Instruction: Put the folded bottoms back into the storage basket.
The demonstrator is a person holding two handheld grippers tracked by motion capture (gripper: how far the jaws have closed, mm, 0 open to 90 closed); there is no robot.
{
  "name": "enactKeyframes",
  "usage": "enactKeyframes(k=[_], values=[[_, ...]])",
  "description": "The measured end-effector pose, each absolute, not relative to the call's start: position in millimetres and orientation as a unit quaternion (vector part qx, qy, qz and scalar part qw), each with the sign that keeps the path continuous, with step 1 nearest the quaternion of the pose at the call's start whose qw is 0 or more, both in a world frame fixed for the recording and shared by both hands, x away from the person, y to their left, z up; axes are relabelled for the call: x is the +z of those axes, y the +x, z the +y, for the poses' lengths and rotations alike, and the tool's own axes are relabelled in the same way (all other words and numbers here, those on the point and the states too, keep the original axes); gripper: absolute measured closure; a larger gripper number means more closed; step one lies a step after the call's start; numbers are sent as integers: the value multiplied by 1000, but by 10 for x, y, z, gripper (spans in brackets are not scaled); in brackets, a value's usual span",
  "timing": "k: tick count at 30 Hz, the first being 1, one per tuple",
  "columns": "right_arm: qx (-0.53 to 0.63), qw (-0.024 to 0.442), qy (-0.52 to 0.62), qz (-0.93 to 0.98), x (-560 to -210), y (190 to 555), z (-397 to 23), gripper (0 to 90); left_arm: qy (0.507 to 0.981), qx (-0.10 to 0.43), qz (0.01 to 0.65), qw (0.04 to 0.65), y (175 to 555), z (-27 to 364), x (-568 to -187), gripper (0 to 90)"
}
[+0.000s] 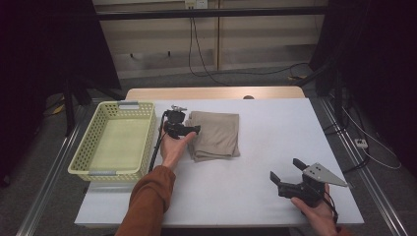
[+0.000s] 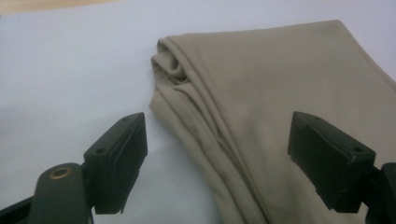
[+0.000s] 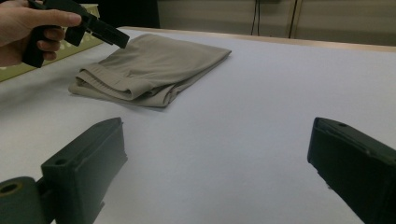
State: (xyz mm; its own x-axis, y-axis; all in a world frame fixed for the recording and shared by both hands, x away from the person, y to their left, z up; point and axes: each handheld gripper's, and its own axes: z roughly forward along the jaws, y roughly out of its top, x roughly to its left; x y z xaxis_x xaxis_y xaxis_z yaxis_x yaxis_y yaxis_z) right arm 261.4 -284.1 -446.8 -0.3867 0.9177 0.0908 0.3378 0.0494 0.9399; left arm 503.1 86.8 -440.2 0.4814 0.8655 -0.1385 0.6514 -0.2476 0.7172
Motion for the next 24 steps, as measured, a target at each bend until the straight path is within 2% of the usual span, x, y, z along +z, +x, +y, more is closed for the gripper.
enactKeyframes(k=[6,8,10,14,15,17,18,22,24], values=[[495,284,469,674,-4484,2626,-2822,41,782,142,489,359,5103,811,-4483,353],[493,283,469,676,-4486,2625,-2816,41,784,142,493,349,5113,790,-4527,342],[488,287,468,678,-4490,2619,-2817,42,776,116,507,358,5122,802,-4567,315],[486,283,469,681,-4494,2618,-2816,42,774,104,510,361,5127,804,-4560,320],[486,283,469,681,-4493,2620,-2811,42,774,95,510,363,5130,811,-4556,372],[486,282,470,681,-4493,2621,-2807,42,772,98,512,364,5120,794,-4560,393],[485,281,467,684,-4495,2625,-2805,42,776,95,505,365,5110,775,-4559,456],[484,282,467,684,-4491,2624,-2798,42,785,87,493,365,5096,748,-4557,483],[484,282,467,684,-4493,2628,-2798,42,784,84,492,369,5102,761,-4564,534]])
